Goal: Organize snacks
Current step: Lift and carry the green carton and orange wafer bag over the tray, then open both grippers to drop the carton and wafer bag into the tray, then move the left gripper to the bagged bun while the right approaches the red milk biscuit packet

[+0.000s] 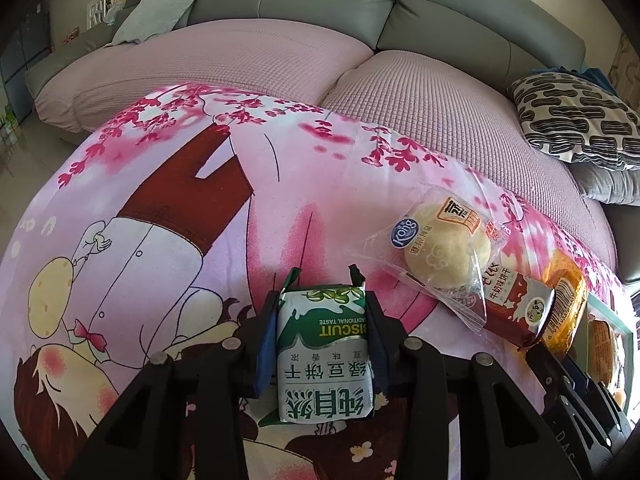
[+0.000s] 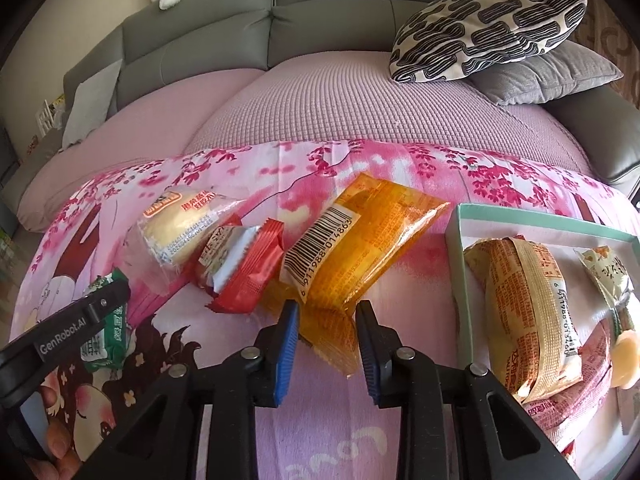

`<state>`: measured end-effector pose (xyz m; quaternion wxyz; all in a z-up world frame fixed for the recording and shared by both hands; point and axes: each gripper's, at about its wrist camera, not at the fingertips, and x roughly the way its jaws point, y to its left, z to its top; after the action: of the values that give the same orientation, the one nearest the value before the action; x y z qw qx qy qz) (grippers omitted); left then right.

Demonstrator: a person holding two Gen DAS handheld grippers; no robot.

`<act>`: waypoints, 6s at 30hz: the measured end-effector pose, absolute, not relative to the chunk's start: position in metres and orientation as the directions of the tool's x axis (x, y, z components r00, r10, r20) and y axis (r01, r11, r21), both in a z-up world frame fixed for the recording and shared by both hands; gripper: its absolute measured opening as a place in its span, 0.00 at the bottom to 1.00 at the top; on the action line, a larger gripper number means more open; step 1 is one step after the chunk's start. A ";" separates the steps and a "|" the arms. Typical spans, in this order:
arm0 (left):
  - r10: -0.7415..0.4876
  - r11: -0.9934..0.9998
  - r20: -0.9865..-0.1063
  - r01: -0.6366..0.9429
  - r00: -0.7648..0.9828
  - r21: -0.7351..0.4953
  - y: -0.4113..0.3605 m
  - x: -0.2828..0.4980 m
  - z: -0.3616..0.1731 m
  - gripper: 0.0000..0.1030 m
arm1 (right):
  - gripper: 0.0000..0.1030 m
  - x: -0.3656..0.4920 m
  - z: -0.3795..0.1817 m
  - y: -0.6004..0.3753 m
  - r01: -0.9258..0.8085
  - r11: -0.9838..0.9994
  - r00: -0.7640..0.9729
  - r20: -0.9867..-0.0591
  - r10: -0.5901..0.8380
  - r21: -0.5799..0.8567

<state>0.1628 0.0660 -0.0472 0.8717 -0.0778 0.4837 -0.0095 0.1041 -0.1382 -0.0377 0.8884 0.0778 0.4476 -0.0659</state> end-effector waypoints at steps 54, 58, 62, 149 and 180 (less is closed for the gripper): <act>-0.075 0.989 -0.799 -0.059 0.597 -0.137 0.066 0.155 -0.025 0.40 | 0.37 0.093 -0.008 -0.150 0.286 0.944 0.702 -0.706 -0.092 0.162; -0.094 0.990 -0.771 -0.022 0.630 -0.139 0.056 0.148 -0.009 0.40 | 0.37 0.085 0.009 -0.152 0.280 0.945 0.728 -0.679 -0.094 0.170; -0.105 0.991 -0.748 0.010 0.655 -0.130 0.041 0.144 0.004 0.40 | 0.37 0.077 0.024 -0.161 0.296 0.940 0.747 -0.655 -0.116 0.171; -0.058 0.998 -0.764 0.028 0.643 -0.053 -0.014 0.167 0.008 0.92 | 1.00 0.049 0.035 -0.243 0.502 0.843 0.700 -0.663 -0.266 0.192; -0.174 0.980 -0.829 0.009 0.531 -0.200 0.017 0.198 -0.036 0.92 | 1.00 0.123 -0.034 -0.131 0.051 0.999 0.686 -0.727 -0.033 0.003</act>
<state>0.1984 0.0172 -0.0356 0.8708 -0.0860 0.4812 -0.0526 0.1227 -0.1310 -0.0341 0.9181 0.0116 0.3955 -0.0229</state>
